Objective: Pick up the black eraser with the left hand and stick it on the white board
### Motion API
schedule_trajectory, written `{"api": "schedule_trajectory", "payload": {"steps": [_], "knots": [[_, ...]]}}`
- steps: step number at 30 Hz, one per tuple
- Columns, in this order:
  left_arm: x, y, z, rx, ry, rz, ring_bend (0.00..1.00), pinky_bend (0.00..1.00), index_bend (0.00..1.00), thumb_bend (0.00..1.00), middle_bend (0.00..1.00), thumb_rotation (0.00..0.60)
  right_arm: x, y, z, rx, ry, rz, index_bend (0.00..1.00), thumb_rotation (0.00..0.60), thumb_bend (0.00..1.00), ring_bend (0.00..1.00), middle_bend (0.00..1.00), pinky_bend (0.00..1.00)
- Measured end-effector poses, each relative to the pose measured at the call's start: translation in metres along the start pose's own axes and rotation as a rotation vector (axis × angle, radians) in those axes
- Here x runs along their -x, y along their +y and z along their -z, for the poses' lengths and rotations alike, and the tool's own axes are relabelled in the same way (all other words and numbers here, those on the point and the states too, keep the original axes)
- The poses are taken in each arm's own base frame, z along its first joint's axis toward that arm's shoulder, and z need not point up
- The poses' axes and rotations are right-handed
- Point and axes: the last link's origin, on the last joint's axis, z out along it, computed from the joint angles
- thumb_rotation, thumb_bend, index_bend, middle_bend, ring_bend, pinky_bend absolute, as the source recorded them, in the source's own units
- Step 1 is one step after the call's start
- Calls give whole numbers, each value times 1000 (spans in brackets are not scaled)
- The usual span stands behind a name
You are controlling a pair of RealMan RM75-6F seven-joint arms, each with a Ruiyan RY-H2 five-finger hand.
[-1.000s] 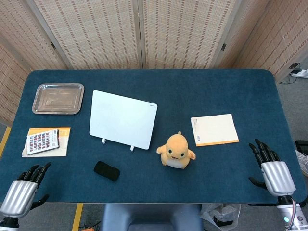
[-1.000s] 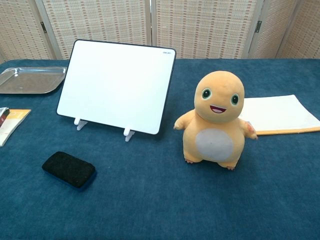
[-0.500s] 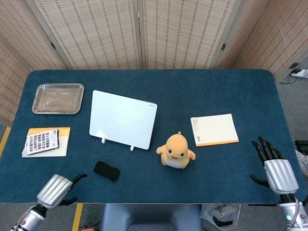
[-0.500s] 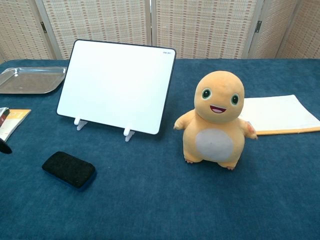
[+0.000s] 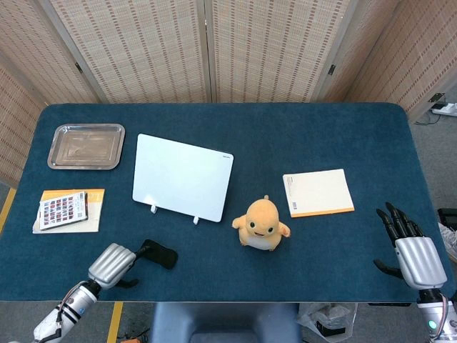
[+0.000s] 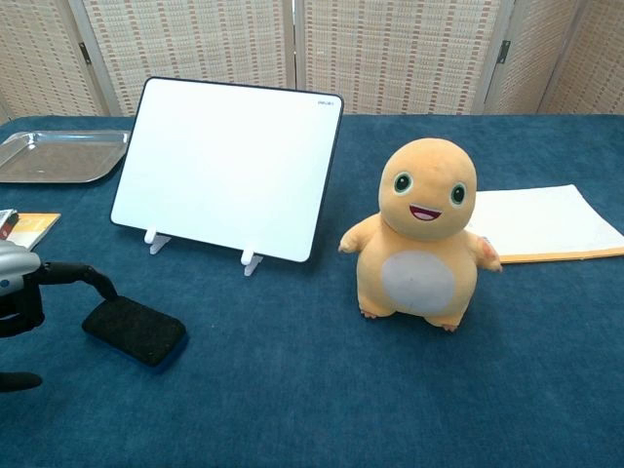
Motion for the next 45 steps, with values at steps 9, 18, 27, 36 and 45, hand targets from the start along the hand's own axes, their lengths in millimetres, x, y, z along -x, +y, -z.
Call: {"api": "schedule_trajectory", "payload": {"steps": [9,18,27,36,45], "knots": [[5,8,-29,35,-15,-35,1000,1000,254,226,1000,600,0,1,-1,3,0,0,0,600,151,66,0,209],[5,10,-51,50,-37,-58,1000,1000,267,227,1000,600,-2,2,-2,6,1,-5,0,600,151,66,0,208],[4,10,-63,49,-56,-74,1000,1000,289,227,1000,600,-3,4,-1,7,7,-9,0,600,151,66,0,209],[11,6,-71,45,-50,-69,1000,1000,418,227,1000,600,-3,4,-1,10,6,-7,0,600,152,66,0,209],[9,8,-73,59,20,-71,1000,1000,519,227,1000,600,-2,2,0,5,5,-3,0,600,151,66,0,210]]}}
